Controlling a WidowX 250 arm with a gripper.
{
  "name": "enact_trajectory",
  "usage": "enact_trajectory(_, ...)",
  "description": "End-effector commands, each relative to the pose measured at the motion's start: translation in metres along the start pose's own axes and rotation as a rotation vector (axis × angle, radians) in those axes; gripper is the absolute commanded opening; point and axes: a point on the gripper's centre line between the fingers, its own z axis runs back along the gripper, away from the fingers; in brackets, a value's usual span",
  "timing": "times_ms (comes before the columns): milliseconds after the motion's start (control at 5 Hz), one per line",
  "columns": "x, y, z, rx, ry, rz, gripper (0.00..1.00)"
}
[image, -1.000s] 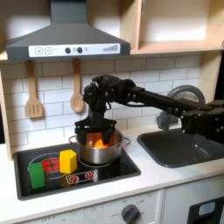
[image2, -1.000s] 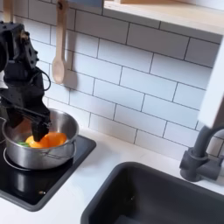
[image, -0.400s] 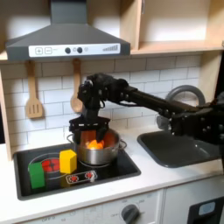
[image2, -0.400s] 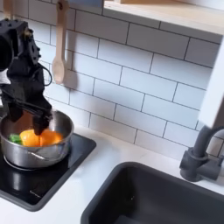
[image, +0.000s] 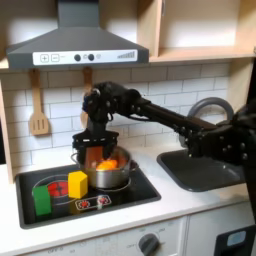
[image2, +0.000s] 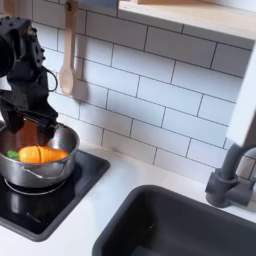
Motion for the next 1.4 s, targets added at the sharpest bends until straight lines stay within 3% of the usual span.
enact_trajectory(0, 0.004, 0.004, -0.001, 0.004, 0.001, 0.024, 1.0)
enact_trajectory(800, -0.022, -0.026, -0.006, -0.053, 0.035, -0.065, 1.0)
enact_trajectory(1200, -0.033, -0.046, 0.0, -0.08, 0.036, -0.104, 1.0)
